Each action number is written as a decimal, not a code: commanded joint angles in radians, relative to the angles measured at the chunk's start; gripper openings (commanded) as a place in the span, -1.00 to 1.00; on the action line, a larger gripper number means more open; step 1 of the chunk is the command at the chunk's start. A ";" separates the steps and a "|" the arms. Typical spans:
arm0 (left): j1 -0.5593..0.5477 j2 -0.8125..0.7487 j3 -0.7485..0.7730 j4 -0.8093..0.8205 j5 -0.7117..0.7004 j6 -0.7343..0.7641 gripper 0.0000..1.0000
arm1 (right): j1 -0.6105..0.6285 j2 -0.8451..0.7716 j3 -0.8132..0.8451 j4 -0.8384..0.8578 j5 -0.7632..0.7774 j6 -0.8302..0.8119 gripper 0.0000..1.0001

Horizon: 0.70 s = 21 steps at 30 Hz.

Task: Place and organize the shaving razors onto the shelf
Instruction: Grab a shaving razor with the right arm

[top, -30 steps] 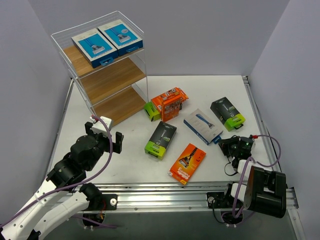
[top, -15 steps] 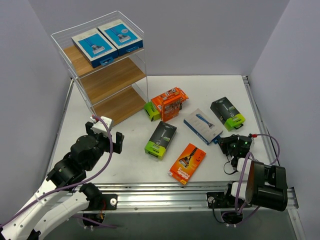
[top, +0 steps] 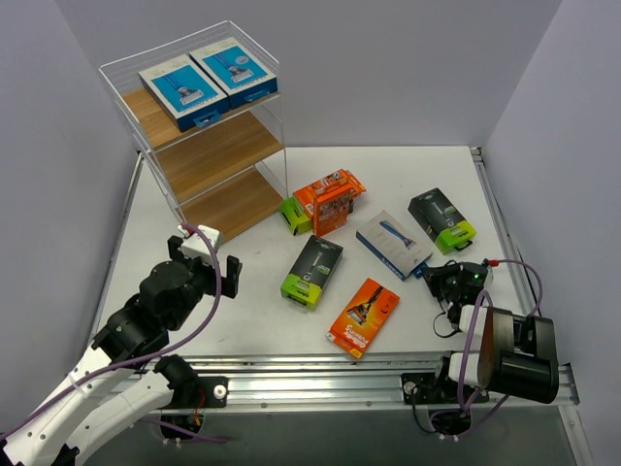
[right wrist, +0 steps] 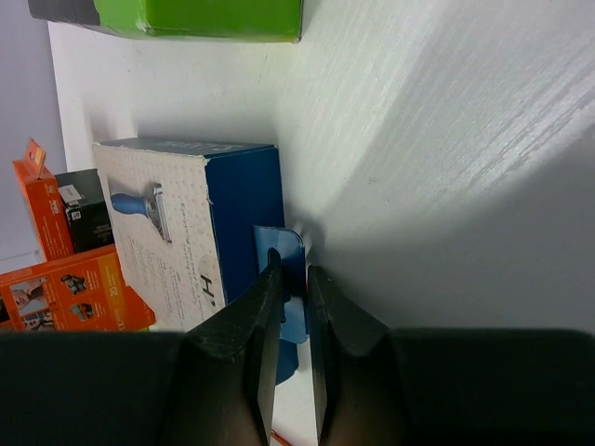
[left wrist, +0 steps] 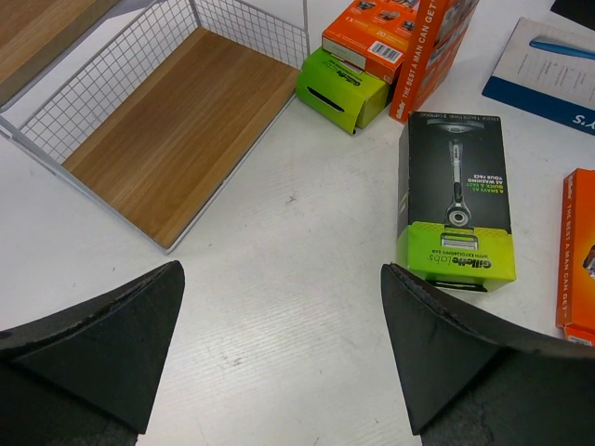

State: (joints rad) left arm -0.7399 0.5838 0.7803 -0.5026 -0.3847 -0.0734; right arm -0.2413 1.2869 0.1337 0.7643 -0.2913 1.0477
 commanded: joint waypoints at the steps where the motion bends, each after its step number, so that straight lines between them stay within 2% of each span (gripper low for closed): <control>1: 0.002 0.004 0.008 0.064 0.013 -0.008 0.92 | 0.005 -0.032 0.006 -0.026 0.032 -0.003 -0.74; 9: 0.002 0.002 0.008 0.064 0.015 -0.008 0.92 | 0.005 -0.110 0.015 -0.042 0.023 0.005 -0.79; 15: 0.002 0.002 0.007 0.064 0.015 -0.009 0.92 | 0.005 -0.116 0.027 -0.028 0.001 0.006 -1.00; 21: 0.000 -0.001 0.008 0.064 0.017 -0.009 0.92 | 0.007 -0.123 0.052 -0.039 -0.028 0.017 -1.00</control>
State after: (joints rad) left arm -0.7399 0.5865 0.7803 -0.5022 -0.3828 -0.0738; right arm -0.2405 1.1908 0.1379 0.7147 -0.2981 1.0523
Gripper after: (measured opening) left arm 0.958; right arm 0.009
